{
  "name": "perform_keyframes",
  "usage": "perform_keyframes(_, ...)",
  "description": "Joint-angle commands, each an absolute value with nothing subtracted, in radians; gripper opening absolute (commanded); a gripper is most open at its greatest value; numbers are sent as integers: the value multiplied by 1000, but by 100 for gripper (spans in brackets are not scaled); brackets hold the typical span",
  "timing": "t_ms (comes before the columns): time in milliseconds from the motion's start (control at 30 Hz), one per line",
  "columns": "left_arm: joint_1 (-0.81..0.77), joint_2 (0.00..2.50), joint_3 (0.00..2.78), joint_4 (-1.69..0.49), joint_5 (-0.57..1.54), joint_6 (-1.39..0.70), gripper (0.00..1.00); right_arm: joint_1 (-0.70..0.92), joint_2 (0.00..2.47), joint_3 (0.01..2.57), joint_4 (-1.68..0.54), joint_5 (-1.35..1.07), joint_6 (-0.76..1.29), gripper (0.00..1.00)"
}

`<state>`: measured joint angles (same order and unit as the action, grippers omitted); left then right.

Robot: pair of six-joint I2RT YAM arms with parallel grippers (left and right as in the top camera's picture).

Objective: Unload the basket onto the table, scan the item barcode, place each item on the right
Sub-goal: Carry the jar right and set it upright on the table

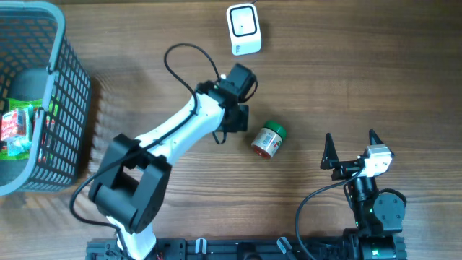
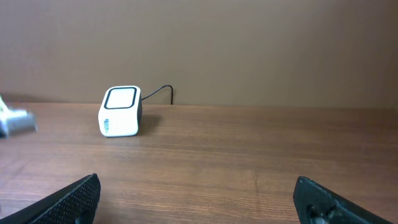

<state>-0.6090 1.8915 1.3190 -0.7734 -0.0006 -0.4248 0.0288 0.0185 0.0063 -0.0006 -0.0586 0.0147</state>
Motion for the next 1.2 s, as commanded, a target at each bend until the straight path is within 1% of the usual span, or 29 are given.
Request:
perform_keyframes(0, -627, 1912, 1250, -718, 45, -427, 4, 25, 18, 5, 2, -49, 29, 100)
perform_keyframes(133, -642, 1912, 1226, -669, 88, -428, 4, 25, 18, 5, 2, -49, 28, 100)
perform_keyframes(233, -657, 1912, 1221, -651, 89, -467, 4, 25, 18, 5, 2, -49, 28, 100)
perform_keyframes(567, -696, 1914, 1221, -657, 93, -516, 4, 25, 18, 5, 2, -49, 28, 100)
perform_keyframes(667, -696, 1914, 1221, -673, 133, -559, 4, 25, 18, 5, 2, -49, 28, 100)
perform_keyframes(867, -696, 1914, 1221, -675, 221, -559, 4, 25, 18, 5, 2, -49, 28, 99)
perform_keyframes(1033, -696, 1914, 1221, -677, 244, -559, 4, 25, 18, 5, 2, -49, 28, 100)
perform_keyframes(1167, -696, 1914, 1221, -690, 294, -579, 6, 25, 18, 5, 2, -49, 28, 100)
